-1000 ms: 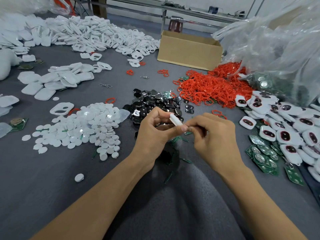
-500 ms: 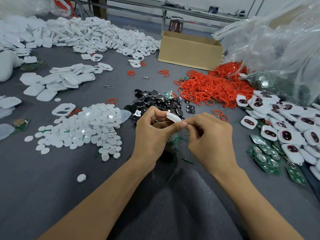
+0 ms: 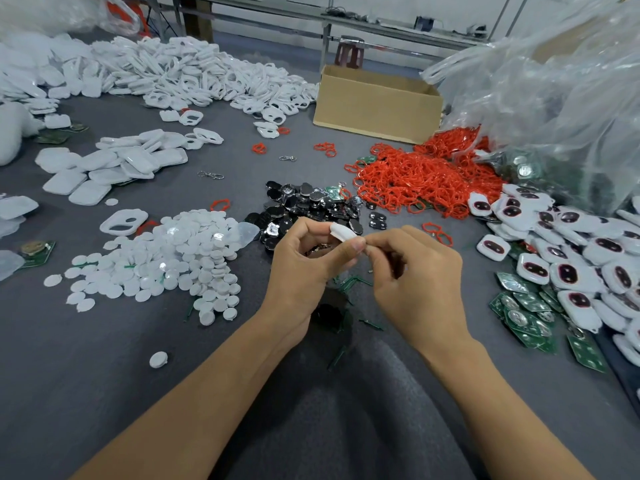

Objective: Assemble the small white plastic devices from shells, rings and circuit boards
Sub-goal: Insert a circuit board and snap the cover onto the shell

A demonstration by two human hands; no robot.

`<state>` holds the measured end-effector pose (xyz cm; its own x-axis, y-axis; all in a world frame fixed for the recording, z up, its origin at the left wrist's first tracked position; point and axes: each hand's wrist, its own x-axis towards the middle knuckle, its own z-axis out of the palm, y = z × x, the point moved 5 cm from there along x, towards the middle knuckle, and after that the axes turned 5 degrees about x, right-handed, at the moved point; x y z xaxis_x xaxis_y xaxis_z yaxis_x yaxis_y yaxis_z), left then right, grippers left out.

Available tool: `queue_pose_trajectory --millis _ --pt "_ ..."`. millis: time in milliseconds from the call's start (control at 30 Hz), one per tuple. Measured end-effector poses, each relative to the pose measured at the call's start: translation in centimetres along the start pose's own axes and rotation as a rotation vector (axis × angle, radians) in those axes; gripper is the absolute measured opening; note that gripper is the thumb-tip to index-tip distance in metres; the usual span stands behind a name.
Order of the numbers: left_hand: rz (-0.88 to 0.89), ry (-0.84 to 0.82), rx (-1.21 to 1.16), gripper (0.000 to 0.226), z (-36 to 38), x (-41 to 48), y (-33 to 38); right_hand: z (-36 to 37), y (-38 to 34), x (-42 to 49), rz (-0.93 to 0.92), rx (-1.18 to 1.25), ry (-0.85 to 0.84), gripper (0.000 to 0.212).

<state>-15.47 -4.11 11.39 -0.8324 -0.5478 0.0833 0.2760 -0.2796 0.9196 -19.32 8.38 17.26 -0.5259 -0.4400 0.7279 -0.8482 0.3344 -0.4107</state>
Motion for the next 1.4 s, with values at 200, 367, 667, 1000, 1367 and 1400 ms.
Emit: queue_pose_trajectory --millis 200,367,667,1000,1367,1400 --pt "-0.194 -0.073 -0.203 0.017 0.7 0.2 -0.3 -1.1 1.3 0.5 0.087 0.041 0.035 0.012" --pt "-0.265 -0.126 -0.298 0.016 0.9 0.2 -0.4 -0.4 5.4 0.1 0.315 -0.286 -0.332 0.023" --pt "-0.304 -0.202 -0.223 0.038 1.0 0.0 -0.8 0.1 3.3 0.6 0.399 0.278 -0.335 0.025" --pt "-0.290 -0.215 -0.211 0.034 0.7 0.1 -0.9 0.0 3.4 0.7 0.329 0.370 -0.385 0.017" --pt "-0.366 -0.264 -0.247 0.043 1.0 0.1 -1.4 -0.8 2.0 0.5 0.033 -0.078 -0.058 0.019" --pt "-0.366 -0.268 -0.252 0.040 1.0 0.1 -1.4 -1.1 2.0 0.6 0.040 -0.072 -0.026 0.019"
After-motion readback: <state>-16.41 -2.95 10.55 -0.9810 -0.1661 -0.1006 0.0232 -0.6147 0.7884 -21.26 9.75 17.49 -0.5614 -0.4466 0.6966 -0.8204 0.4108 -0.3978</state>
